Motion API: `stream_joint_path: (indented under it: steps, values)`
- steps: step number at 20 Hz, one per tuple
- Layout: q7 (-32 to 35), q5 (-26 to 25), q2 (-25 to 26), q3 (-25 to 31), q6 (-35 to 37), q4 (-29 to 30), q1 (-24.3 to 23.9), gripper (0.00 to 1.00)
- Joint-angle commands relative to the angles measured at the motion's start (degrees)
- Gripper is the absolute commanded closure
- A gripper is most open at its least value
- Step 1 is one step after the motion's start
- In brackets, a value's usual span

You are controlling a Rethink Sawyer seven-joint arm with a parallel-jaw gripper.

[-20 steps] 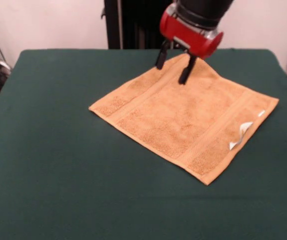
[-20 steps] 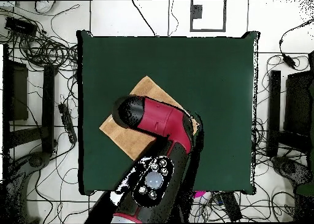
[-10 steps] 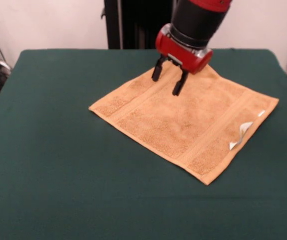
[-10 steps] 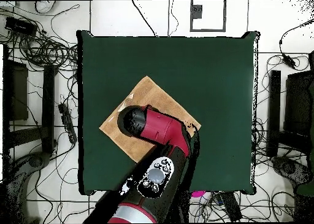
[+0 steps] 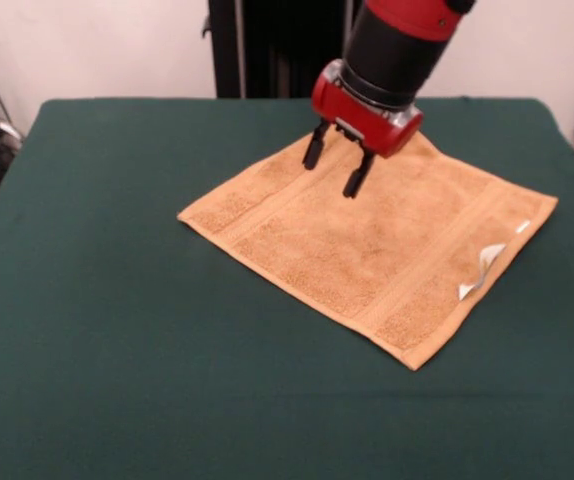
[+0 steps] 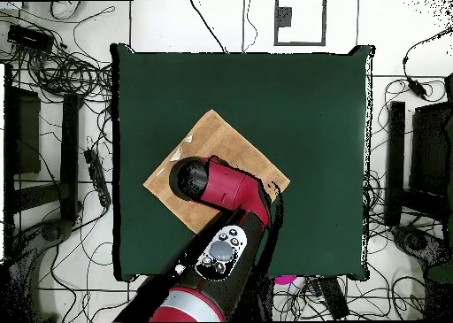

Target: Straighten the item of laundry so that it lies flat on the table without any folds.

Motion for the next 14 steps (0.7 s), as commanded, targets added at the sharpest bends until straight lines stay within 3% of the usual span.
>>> stream_joint_path:
  steps: [1, 14]
  values:
    - [11.1, 1.1, 4.1, 6.2, 5.1, -2.4, 0.2, 0.0]
    - [10.4, 1.3, 8.5, 6.6, 4.0, -8.9, -1.2, 0.0]
